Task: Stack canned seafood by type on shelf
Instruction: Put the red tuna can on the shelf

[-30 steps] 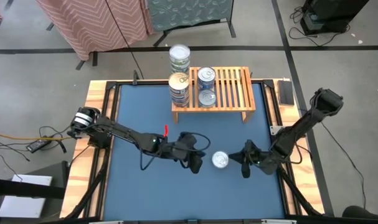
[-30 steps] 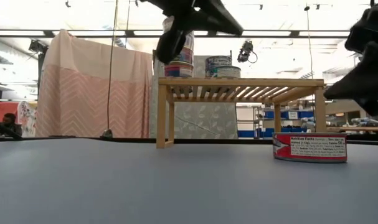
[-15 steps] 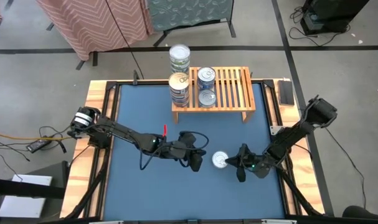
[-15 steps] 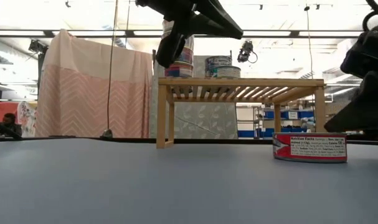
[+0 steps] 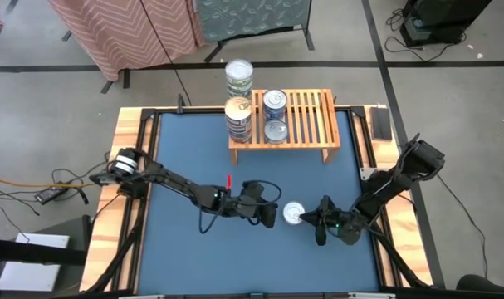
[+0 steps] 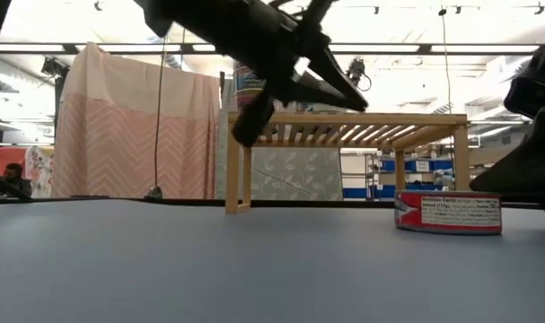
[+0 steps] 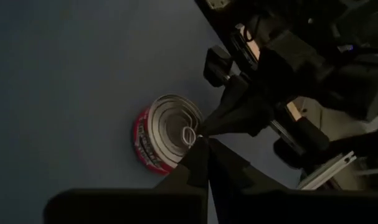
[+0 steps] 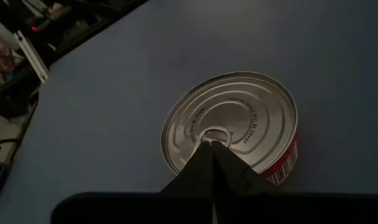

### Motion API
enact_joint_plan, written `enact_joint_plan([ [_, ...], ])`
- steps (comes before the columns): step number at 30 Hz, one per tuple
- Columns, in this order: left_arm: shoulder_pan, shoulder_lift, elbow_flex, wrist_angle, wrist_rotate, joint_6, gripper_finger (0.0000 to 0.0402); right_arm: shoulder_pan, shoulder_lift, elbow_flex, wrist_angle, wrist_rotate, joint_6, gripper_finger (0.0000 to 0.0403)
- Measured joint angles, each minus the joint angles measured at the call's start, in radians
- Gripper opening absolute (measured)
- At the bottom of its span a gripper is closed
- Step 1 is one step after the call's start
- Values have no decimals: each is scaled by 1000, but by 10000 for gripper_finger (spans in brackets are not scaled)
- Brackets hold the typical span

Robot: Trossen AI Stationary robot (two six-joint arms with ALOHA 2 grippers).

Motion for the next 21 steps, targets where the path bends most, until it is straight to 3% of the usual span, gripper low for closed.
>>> enact_joint_plan([
  [13,3,84,0,167,8,-64,126,80,29,-2,-28,62,91,0],
  [21,4,103,1,201,30,13,176,79,31,-3,-26,62,91,0],
])
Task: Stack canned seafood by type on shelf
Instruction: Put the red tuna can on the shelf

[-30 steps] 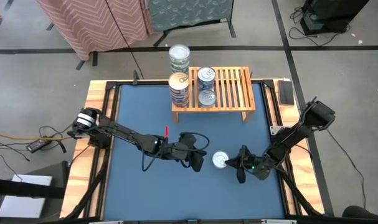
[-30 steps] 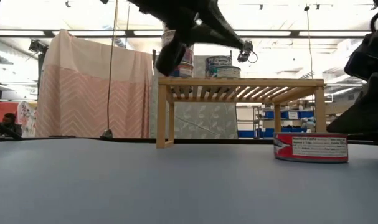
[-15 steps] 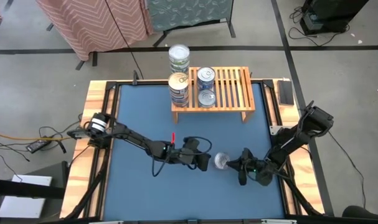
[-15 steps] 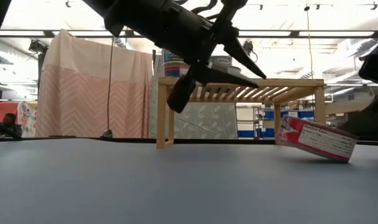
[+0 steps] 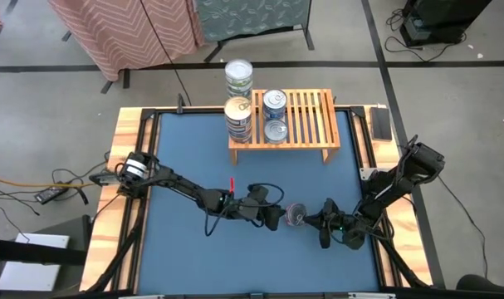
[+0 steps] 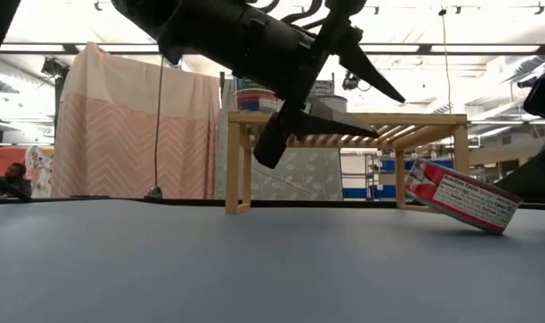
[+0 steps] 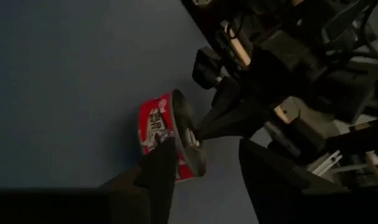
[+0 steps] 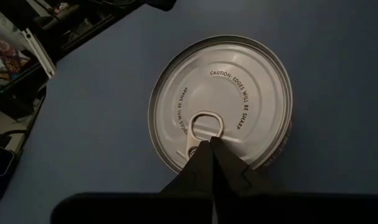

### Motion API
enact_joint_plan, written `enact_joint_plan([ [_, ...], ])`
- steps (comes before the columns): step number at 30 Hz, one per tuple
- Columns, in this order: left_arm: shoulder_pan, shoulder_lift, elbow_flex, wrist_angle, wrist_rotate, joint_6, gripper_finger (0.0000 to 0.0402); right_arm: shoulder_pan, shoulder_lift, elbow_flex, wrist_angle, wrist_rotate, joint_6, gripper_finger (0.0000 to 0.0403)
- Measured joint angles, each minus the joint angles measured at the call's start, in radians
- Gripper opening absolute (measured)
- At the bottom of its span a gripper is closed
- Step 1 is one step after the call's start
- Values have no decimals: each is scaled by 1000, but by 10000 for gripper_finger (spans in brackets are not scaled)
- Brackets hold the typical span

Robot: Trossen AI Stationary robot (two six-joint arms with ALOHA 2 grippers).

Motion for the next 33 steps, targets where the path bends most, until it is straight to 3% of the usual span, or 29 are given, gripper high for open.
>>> enact_joint_plan([
  [10,24,57,7,36,42,51,233,-2,0,-2,7,-1,-9,0],
  [18,38,130,7,81,157,-53,279,-3,1,-3,15,-1,-22,0],
  [28,39,161,8,182,98,-135,300,-3,2,-3,16,-1,-32,0],
  [33,42,191,51,136,109,-126,300,-3,2,-3,19,0,-31,0],
])
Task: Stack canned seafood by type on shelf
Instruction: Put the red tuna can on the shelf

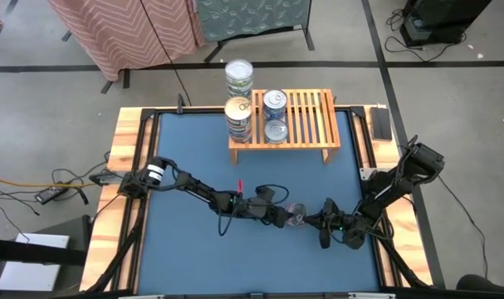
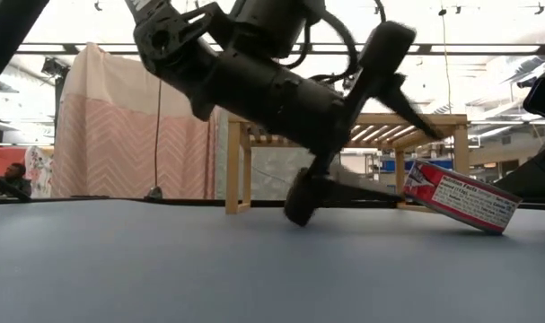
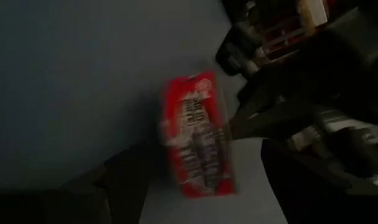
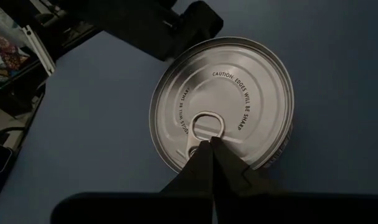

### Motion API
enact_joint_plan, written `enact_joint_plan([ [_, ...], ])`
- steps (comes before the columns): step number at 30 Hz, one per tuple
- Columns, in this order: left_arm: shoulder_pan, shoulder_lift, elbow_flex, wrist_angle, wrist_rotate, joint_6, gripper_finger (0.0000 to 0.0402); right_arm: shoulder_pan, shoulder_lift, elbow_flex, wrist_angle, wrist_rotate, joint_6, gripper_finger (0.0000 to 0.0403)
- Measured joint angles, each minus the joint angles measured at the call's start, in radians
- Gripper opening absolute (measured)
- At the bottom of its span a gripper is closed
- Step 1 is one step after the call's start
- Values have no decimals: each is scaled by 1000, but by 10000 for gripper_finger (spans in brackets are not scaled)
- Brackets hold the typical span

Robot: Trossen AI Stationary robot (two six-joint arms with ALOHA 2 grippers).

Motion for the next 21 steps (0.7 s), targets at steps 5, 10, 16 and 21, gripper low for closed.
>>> enact_joint_plan([
  [5,6,35,57,7,-10,-6,300,1,1,-1,5,5,-5,0],
  [10,16,52,99,-48,62,-9,297,0,1,-5,12,2,-5,0],
  [16,41,68,113,-42,187,-136,244,2,1,-5,10,0,-7,0],
  [21,64,69,111,-27,238,-198,149,5,1,-6,10,-9,-7,0],
])
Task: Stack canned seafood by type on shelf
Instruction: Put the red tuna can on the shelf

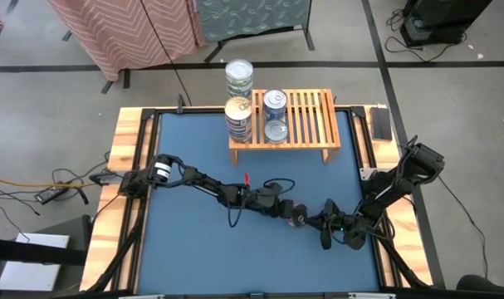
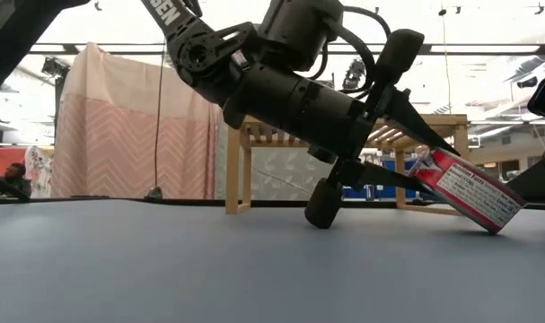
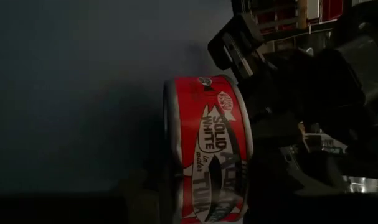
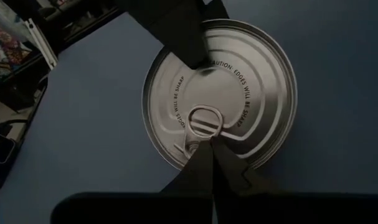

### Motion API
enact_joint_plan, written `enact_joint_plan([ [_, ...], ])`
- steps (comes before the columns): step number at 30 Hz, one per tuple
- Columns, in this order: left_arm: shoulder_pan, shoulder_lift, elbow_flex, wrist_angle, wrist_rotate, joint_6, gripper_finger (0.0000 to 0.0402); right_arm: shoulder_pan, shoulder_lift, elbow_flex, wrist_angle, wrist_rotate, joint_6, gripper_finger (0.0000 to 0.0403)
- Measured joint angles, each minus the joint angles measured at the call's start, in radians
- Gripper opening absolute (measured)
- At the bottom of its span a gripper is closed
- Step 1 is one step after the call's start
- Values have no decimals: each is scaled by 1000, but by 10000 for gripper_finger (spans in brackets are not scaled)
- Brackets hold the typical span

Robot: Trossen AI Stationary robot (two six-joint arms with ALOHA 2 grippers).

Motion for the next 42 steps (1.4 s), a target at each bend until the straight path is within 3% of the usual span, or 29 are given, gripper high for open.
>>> enact_joint_plan([
  [8,27,-6,-2,22,41,-57,146,20,-41,-2,0,5,8,0],
  [12,39,-27,-4,48,-23,-24,146,53,-129,-4,-29,18,-19,0],
  [15,61,-52,-4,73,-60,1,146,82,-219,-3,-77,113,-30,0],
  [23,94,-86,-1,201,-323,33,146,147,-492,2,-154,197,-243,0],
  [28,94,-89,1,363,-619,45,146,135,-628,42,-174,270,-479,0],
  [32,84,-87,4,441,-792,63,146,99,-703,77,-184,361,-649,0],
  [42,39,-84,149,337,-909,-27,146,67,-807,101,-199,440,-824,0],
])
